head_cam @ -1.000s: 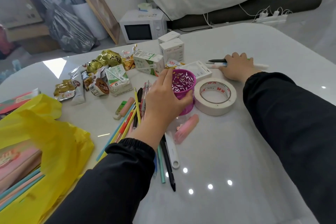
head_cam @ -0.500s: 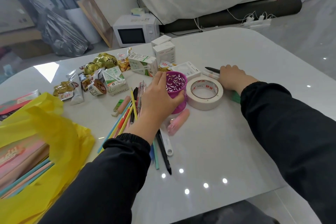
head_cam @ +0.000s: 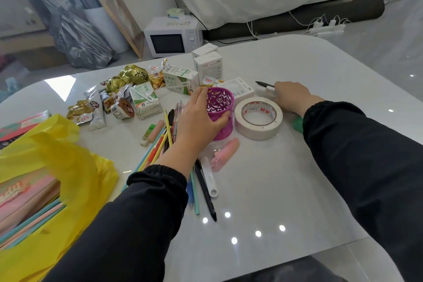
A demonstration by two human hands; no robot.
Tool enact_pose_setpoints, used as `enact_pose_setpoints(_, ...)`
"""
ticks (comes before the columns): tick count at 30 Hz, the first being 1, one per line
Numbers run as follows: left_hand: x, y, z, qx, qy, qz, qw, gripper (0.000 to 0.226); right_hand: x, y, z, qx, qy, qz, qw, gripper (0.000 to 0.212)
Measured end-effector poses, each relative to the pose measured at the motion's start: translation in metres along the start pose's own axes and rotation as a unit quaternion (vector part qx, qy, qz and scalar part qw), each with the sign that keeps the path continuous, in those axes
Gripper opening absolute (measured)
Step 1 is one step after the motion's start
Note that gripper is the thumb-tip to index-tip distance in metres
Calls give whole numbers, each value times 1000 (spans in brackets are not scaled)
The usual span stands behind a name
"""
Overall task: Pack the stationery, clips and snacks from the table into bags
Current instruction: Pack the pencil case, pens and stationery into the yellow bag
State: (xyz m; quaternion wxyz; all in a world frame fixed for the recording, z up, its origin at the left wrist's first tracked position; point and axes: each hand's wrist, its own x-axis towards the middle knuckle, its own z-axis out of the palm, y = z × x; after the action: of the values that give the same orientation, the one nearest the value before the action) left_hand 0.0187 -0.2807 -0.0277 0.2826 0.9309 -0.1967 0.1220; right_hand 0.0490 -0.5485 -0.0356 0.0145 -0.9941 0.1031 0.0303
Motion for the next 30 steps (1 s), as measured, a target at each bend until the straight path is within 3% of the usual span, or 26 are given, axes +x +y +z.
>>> enact_pose_setpoints(4, 5, 4, -5, -32, -32, -15, 999, 85, -7, -5, -6, -4, 115, -7, 993, 5)
enact_pose_setpoints(8, 11, 1, -17, -87, -127, -22, 988, 96, -23, -32, -36, 58, 232, -25, 971, 8)
enact_pose_setpoints(11, 5, -9, -34, -106, -154, -3, 982, 99, -46, -67, -58, 116, 290, -77, 947, 12)
enact_pose_setpoints(14, -14, -32, -50, -18, -120, 6, 993, 84, -83, -108, -68, 138, 337, -181, 914, 16)
enact_pose_setpoints(16, -33, -53, -56, 86, -83, -18, 993, 71, -112, -139, -68, 117, 332, -240, 905, 19)
enact_pose_setpoints(18, -53, -70, -57, 129, -55, -74, 987, 61, -135, -172, -59, 66, 273, -261, 924, 24)
enact_pose_setpoints(21, -79, -82, -53, 99, -25, -180, 978, 56, -141, -213, -35, 64, 128, -203, 969, 36)
enact_pose_setpoints(24, -96, -85, -51, 69, -21, -203, 976, 54, -128, -233, -15, 90, 25, -128, 987, 48)
enact_pose_setpoints(26, -103, -83, -51, 45, -18, -192, 980, 53, -122, -239, -8, 114, 12, -104, 988, 49)
enact_pose_setpoints(30, -103, -80, -50, 8, -5, -170, 985, 55, -118, -246, -1, 128, 69, -106, 984, 48)
